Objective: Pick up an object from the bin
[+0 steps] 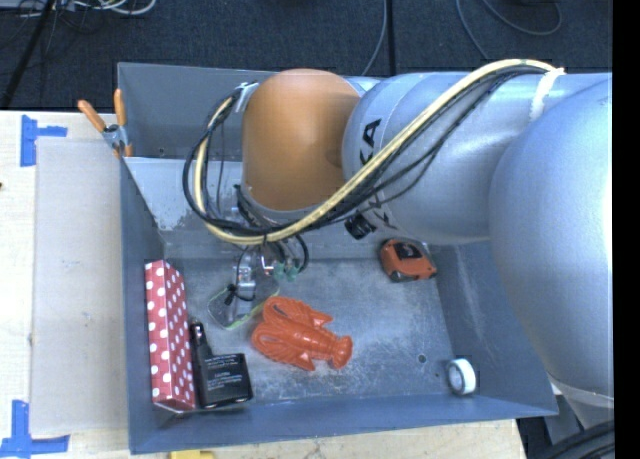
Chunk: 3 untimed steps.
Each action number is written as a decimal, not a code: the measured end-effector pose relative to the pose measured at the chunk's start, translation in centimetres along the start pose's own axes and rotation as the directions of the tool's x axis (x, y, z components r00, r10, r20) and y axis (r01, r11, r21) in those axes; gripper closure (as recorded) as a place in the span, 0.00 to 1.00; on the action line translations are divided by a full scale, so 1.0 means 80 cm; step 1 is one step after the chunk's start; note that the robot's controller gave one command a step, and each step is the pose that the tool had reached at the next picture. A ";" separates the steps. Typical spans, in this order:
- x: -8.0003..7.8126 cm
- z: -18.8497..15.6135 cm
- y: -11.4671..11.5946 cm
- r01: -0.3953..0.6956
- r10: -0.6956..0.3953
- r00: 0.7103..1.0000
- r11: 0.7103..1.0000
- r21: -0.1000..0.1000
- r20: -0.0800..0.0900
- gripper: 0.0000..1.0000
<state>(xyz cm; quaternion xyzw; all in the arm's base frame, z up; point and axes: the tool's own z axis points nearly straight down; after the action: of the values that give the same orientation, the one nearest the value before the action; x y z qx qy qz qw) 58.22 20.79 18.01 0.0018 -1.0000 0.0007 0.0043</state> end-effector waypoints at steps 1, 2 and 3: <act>-0.002 -0.006 -0.001 -0.004 0.004 1.000 1.000 -0.001 0.008 0.00; 0.022 0.015 -0.015 0.095 -0.095 0.995 0.995 -0.003 0.015 0.00; 0.041 0.064 -0.057 0.374 -0.374 0.927 0.927 -0.001 0.003 0.00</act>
Offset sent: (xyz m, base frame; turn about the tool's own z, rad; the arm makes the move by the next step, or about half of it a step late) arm -0.0671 -0.0450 -0.0589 -0.3015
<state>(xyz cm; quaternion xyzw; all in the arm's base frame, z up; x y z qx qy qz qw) 54.94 16.23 12.93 0.1924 -0.9813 -0.0009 0.0030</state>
